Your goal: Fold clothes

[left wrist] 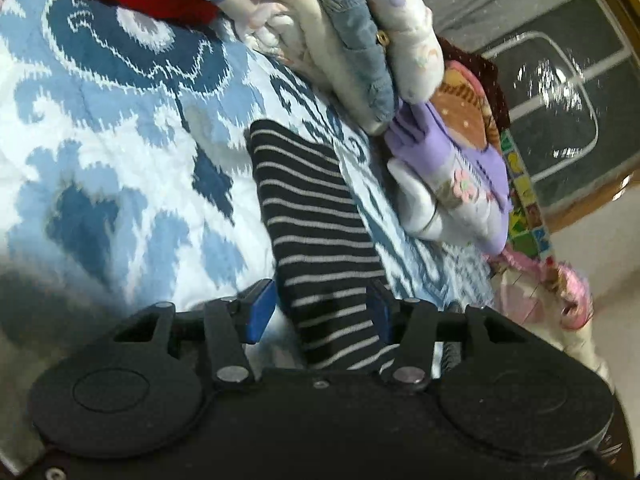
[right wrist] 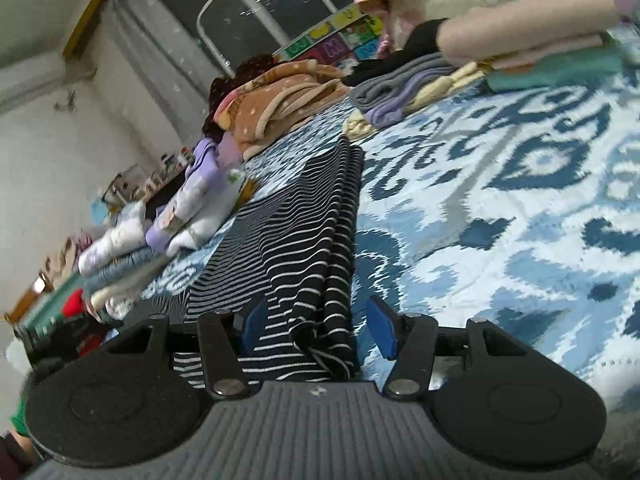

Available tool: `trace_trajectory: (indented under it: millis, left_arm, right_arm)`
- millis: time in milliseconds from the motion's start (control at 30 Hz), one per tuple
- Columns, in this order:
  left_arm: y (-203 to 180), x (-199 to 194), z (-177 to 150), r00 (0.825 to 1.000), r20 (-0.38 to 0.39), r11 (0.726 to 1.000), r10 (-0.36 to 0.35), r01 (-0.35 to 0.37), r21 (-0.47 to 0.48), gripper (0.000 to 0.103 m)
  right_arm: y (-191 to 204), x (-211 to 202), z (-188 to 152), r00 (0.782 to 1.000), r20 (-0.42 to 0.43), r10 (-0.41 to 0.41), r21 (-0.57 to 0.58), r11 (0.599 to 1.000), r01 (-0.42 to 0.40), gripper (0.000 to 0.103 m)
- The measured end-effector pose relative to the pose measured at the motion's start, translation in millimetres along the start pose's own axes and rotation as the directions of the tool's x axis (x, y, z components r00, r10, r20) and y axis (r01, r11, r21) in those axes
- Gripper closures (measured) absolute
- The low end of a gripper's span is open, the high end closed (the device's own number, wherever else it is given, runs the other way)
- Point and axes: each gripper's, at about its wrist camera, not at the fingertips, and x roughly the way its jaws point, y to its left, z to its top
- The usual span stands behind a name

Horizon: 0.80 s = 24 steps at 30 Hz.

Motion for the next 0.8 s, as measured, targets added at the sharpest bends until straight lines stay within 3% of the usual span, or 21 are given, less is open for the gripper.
trace_trajectory:
  millis: [300,467,567,633,667,800]
  left_arm:
    - [-3.1,27.9,23.2,1.0,0.012,1.0,-0.019,0.018,0.021,0.055]
    - [-1.0,43.3,37.3,1.0,0.012,1.0,-0.024,0.023,0.005,0.062]
    - [2.4,51.7,45.6,1.0,0.008,1.0,-0.023,0.023,-0.011,0.07]
    - [2.8,54.3,48.3,1.0,0.004,1.0,-0.023,0.023,-0.006,0.092]
    - [0.9,54.0,48.3,1.0,0.005,1.0,-0.029,0.029,0.005,0.098]
    - [-30.1,42.1,38.7,0.993,0.02,0.984,-0.113,0.109,0.142,0.099]
  right_arm:
    - [-6.9,0.1,0.4,1.0,-0.002,-0.019,0.026,0.999,0.019,0.047]
    - [-10.9,2.0,0.7,0.999,-0.008,-0.033,0.029,0.999,0.033,0.047]
    - [-11.7,3.9,0.4,0.999,-0.014,-0.039,0.025,0.999,0.039,0.047]
    - [-11.9,5.3,-0.1,0.999,-0.017,-0.042,0.021,0.999,0.043,0.047]
    - [-12.0,6.0,-0.1,0.999,-0.018,-0.043,0.02,0.999,0.044,0.047]
    - [-12.4,7.6,1.8,1.0,-0.005,-0.03,0.03,0.999,0.03,0.047]
